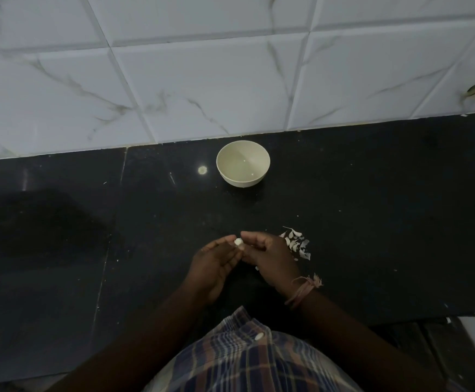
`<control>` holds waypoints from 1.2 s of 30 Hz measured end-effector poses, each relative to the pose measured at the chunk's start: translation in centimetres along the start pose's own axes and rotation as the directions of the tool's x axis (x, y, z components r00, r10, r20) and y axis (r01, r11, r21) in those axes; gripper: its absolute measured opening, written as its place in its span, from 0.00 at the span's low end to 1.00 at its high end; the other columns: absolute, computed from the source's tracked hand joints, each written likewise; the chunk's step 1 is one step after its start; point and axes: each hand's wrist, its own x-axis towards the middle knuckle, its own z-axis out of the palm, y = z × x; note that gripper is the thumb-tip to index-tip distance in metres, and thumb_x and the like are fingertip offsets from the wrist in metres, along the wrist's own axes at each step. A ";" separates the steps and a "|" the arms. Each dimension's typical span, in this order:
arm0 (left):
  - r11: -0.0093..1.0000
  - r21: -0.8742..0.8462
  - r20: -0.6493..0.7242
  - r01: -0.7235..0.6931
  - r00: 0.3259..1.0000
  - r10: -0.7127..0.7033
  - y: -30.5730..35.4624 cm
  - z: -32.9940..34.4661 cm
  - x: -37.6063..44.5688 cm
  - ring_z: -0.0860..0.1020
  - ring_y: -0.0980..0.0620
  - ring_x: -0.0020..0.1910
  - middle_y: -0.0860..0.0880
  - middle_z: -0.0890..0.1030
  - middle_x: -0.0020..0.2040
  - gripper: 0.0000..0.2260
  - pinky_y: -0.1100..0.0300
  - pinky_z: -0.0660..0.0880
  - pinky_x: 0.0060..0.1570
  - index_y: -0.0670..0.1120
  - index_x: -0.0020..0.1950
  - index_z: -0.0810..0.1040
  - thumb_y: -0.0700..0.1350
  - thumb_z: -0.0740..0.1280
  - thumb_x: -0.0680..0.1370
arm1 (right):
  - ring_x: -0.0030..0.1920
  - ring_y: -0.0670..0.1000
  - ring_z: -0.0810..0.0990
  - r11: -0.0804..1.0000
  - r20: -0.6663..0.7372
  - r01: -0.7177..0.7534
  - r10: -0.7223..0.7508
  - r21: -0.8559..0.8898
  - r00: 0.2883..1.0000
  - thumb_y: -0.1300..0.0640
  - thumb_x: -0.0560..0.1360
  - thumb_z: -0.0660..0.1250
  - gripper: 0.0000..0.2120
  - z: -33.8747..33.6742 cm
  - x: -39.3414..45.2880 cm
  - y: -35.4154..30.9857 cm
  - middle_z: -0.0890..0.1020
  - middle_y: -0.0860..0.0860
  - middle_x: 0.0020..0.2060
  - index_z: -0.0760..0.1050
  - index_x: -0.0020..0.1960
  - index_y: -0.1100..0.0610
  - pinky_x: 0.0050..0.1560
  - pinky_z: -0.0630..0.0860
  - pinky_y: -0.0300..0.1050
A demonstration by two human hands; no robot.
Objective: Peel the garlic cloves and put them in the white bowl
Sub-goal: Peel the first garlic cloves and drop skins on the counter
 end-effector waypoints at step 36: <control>0.990 -0.083 -0.016 0.117 0.993 -0.119 -0.1 0.4 0.3 0.82 0.52 0.42 0.42 0.83 0.48 0.07 0.64 0.81 0.38 0.39 0.59 0.80 0.36 0.65 0.82 | 0.35 0.51 0.83 0.996 -0.086 -0.083 0.082 -0.011 0.993 0.62 0.79 0.69 0.04 -0.3 -0.5 0.2 0.86 0.58 0.37 0.81 0.47 0.61 0.37 0.79 0.44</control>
